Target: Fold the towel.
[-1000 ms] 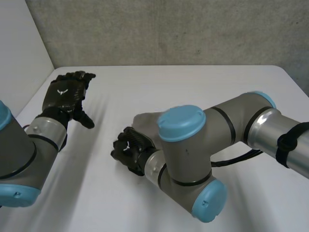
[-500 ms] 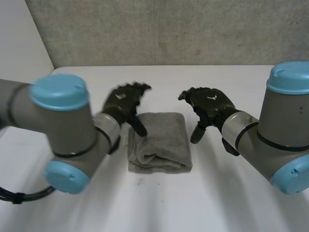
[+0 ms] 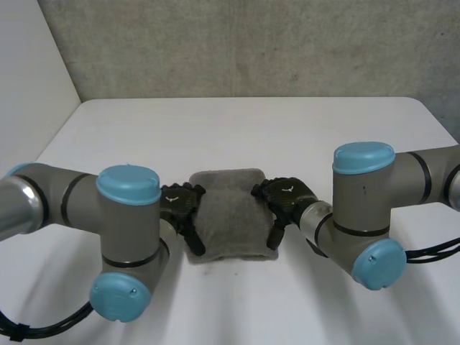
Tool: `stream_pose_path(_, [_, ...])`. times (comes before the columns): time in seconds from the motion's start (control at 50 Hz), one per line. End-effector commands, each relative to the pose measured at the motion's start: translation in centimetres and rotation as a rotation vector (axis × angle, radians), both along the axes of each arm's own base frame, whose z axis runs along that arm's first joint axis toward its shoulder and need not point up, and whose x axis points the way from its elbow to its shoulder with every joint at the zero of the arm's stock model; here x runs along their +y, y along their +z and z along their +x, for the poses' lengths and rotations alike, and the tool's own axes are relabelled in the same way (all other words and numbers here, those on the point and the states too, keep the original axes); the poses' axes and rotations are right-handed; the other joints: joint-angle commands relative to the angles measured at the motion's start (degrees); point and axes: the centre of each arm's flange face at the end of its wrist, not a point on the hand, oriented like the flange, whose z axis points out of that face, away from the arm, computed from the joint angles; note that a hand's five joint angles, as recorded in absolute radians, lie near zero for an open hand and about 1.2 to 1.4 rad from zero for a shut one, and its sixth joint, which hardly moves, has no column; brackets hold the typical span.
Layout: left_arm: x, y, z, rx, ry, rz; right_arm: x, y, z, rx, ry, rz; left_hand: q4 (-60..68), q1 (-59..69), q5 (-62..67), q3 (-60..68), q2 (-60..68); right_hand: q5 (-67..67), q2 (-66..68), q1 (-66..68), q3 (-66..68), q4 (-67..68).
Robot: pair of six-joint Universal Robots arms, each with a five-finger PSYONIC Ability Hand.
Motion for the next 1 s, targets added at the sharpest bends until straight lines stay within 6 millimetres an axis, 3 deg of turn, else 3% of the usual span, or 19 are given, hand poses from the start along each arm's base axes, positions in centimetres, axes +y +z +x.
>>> stream_pose_path(0.02, [-0.2, 2.0, 0.1, 0.023, -0.006, -0.062, -0.2, 2.8, 0.0, -0.029, 0.001, -0.066, 0.5, 0.5, -1.5, 0.5, 0.6, -3.2, -4.4, -2.1, -4.0, -4.8])
stream_pose_path(0.06, [-0.2, 3.3, -0.1, 0.043, -0.01, -0.088, -0.1, 4.1, -0.1, -0.046, -0.001, -0.094, 0.5, 0.5, -1.5, 0.5, 0.6, -3.2, -4.4, -2.1, -4.0, -4.8])
stream_pose_path(0.1, [-0.3, 4.5, -0.2, 0.063, -0.013, -0.115, -0.3, 7.2, -0.4, -0.086, -0.012, -0.164, 0.5, 0.5, -1.5, 0.5, 0.6, -3.2, -4.4, -2.1, -4.0, -4.8])
stream_pose_path(0.12, [-0.3, 4.5, -0.2, 0.064, -0.013, -0.116, -0.3, 7.2, -0.4, -0.087, -0.012, -0.164, 0.5, 0.5, -1.5, 0.5, 0.6, -3.2, -4.4, -2.1, -4.0, -4.8])
stream_pose_path(0.16, [-0.3, 7.5, -0.2, 0.111, -0.014, -0.183, 0.0, 11.3, -0.9, -0.139, -0.023, -0.258, 0.5, 0.5, -1.5, 0.5, 0.6, -3.2, -4.4, -2.1, -4.0, -4.8])
stream_pose_path(0.18, [-0.3, 7.5, -0.2, 0.111, -0.014, -0.183, 0.0, 11.4, -0.9, -0.139, -0.023, -0.258, 0.5, 0.5, -1.5, 0.5, 0.6, -3.2, -4.4, -2.1, -4.0, -4.8])
stream_pose_path(0.2, [-0.3, 9.4, -0.1, 0.137, -0.012, -0.223, 0.2, 13.6, -1.4, -0.166, -0.038, -0.311, 0.5, 0.5, -1.5, 0.5, 0.6, -3.2, -4.4, -2.1, -4.0, -4.8])
stream_pose_path(0.22, [-0.1, 11.3, 0.0, 0.164, -0.011, -0.263, 0.2, 13.6, -1.4, -0.166, -0.038, -0.312, 0.5, 0.5, -1.5, 0.5, 0.6, -3.2, -4.4, -2.1, -4.0, -4.8])
stream_pose_path(0.24, [-0.1, 11.3, 0.0, 0.165, -0.011, -0.264, 0.2, 15.6, -2.1, -0.186, -0.066, -0.359, 0.5, 0.5, -1.5, 0.5, 0.6, -3.2, -4.4, -2.1, -4.0, -4.8])
stream_pose_path(0.26, [0.1, 13.2, 0.3, 0.189, -0.007, -0.3, 0.0, 17.2, -3.0, -0.2, -0.104, -0.402, 0.5, 0.5, -1.5, 0.5, 0.6, -3.2, -4.4, -2.1, -4.0, -4.8])
stream_pose_path(0.28, [0.1, 13.2, 0.3, 0.19, -0.007, -0.3, 0.0, 17.2, -3.0, -0.2, -0.104, -0.403, 0.5, 0.5, -1.5, 0.5, 0.6, -3.2, -4.4, -2.1, -4.0, -4.8])
stream_pose_path(0.32, [0.7, 16.9, 1.1, 0.234, 0.001, -0.365, 0.1, 19.9, -4.6, -0.214, -0.171, -0.476, 0.5, 0.5, -1.5, 0.5, 0.6, -3.2, -4.4, -2.1, -4.0, -4.8])
stream_pose_path(0.34, [0.7, 16.9, 1.1, 0.234, 0.001, -0.365, 0.1, 19.9, -4.6, -0.214, -0.171, -0.476, 0.5, 0.5, -1.5, 0.5, 0.6, -3.2, -4.4, -2.1, -4.0, -4.8])
stream_pose_path(0.38, [0.9, 20.1, 2.4, 0.262, 0.031, -0.416, 0.8, 22.3, -5.9, -0.231, -0.234, -0.539, 0.5, 0.5, -1.5, 0.5, 0.6, -3.2, -4.4, -2.1, -4.0, -4.8])
stream_pose_path(0.46, [1.0, 22.2, 3.8, 0.265, 0.062, -0.438, 0.9, 23.3, -7.6, -0.216, -0.314, -0.558, 0.5, 0.5, -1.5, 0.5, 0.6, -3.2, -4.4, -2.1, -4.0, -4.8])
stream_pose_path(0.54, [2.0, 23.7, 4.8, 0.257, 0.071, -0.427, 1.0, 22.6, -8.9, -0.168, -0.365, -0.504, 0.5, 0.5, -1.5, 0.5, 0.6, -3.2, -4.4, -2.1, -4.0, -4.8])
stream_pose_path(0.66, [2.2, 23.1, 5.1, 0.239, 0.076, -0.397, 0.8, 21.6, -9.4, -0.141, -0.375, -0.465, 0.5, 0.5, -1.5, 0.5, 0.6, -3.2, -4.4, -2.1, -4.0, -4.8])
stream_pose_path(0.8, [0.7, 21.9, 5.7, 0.22, 0.106, -0.367, 0.5, 21.1, -9.8, -0.133, -0.39, -0.455, 0.5, 0.5, -1.5, 0.5, 0.6, -3.2, -4.4, -2.1, -4.0, -4.8])
stream_pose_path(1.0, [1.3, 22.5, 5.8, 0.238, 0.081, -0.384, 0.5, 21.3, -9.4, -0.143, -0.38, -0.464, 0.5, 0.5, -1.5, 0.5, 0.6, -3.2, -4.4, -2.1, -4.0, -4.8])
